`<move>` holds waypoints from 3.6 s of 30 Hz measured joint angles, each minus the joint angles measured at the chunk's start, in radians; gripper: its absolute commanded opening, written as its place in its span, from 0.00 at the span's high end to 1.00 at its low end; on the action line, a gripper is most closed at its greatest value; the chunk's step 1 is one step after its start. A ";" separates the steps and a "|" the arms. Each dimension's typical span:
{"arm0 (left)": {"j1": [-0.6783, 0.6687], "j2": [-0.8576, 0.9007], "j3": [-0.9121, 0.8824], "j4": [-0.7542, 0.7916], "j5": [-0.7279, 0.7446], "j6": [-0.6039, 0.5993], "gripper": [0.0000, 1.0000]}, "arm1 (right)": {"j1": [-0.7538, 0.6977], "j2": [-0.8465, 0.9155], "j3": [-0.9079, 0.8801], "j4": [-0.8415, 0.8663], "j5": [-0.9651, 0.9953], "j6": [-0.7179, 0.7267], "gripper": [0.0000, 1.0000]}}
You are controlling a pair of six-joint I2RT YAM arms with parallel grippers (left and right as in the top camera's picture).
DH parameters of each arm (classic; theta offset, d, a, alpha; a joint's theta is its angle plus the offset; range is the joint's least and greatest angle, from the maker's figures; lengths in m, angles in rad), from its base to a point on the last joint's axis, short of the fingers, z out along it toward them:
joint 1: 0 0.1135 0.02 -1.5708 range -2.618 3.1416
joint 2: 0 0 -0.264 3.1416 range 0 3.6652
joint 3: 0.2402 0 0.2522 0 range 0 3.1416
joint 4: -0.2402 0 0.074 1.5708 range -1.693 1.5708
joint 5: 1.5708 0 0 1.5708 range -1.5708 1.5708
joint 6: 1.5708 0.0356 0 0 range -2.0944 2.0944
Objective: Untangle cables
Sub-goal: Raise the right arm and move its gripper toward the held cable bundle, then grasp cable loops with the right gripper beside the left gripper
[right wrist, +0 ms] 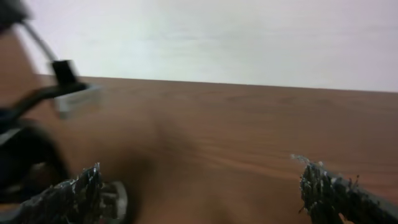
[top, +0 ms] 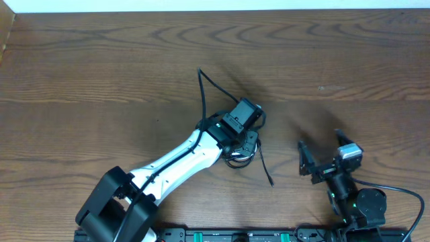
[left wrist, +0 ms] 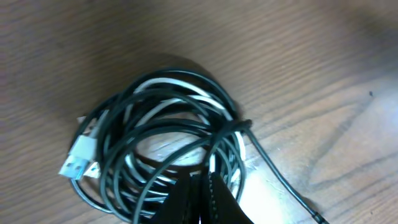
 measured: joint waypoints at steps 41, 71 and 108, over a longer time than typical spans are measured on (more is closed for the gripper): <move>0.200 0.077 -0.119 -0.060 0.132 -0.224 0.92 | 0.026 1.531 0.863 -0.423 -0.342 0.251 0.85; 0.250 0.074 -0.164 0.335 -0.020 -0.226 0.92 | 0.399 1.837 0.908 -0.338 -0.373 0.623 0.89; 0.291 0.122 -0.149 0.249 0.034 -0.238 0.92 | 0.404 1.828 0.914 -0.325 -0.371 0.572 0.65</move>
